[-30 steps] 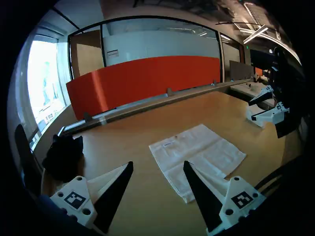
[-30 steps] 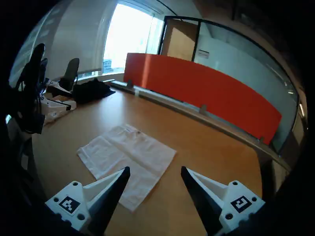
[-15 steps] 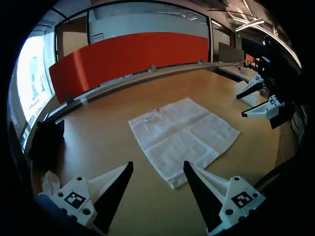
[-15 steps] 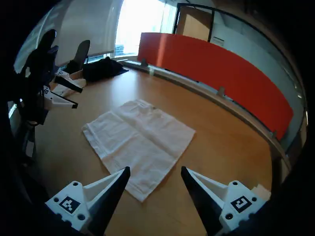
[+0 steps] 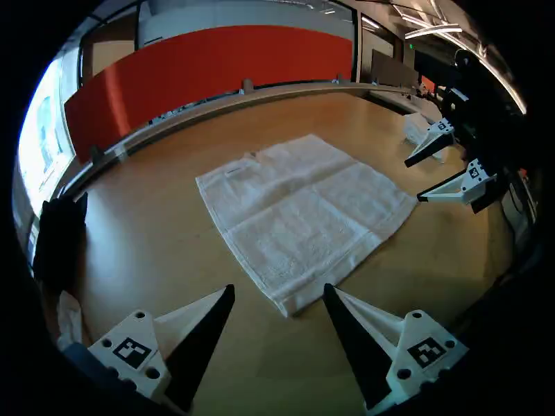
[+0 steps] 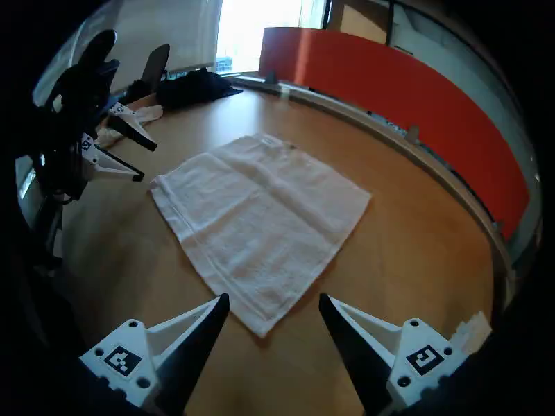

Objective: Fold towel

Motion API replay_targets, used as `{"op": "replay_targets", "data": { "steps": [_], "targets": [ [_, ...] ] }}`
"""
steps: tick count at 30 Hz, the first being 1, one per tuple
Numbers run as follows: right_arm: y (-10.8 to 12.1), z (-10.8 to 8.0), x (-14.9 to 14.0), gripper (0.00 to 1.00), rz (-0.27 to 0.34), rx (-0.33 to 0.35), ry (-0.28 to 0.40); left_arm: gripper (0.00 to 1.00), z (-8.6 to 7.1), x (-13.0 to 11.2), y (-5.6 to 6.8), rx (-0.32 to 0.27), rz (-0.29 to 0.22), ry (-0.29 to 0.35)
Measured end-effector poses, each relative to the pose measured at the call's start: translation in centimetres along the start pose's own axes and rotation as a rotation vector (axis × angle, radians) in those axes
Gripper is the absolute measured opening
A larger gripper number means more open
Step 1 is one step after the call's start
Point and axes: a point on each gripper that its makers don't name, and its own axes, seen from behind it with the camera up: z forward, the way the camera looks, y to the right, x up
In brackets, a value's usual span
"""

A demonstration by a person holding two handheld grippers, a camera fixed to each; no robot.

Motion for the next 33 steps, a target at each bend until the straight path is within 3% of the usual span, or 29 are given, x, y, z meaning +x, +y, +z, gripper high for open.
{"op": "replay_targets", "data": {
  "steps": [11, 22, 29, 33],
  "targets": [
    [-0.4, 0.9, -2.0, 0.94, -0.03, 0.052, -0.069, 0.94, 2.0, -2.1, 0.7, -0.037, 0.011, -0.096],
    [-0.5, 1.5, -2.9, 0.82, -0.033, 0.083, -0.098, 0.8, 3.2, -2.6, 1.3, -0.058, 0.033, -0.13],
    [-0.7, 1.7, -3.3, 0.71, -0.018, 0.108, -0.113, 0.71, 3.4, -2.8, 1.4, -0.057, 0.021, -0.14],
    [-1.2, 1.9, -3.2, 0.59, -0.013, 0.128, -0.113, 0.7, 3.4, -2.7, 1.3, -0.054, 0.016, -0.144]
  ]
}}
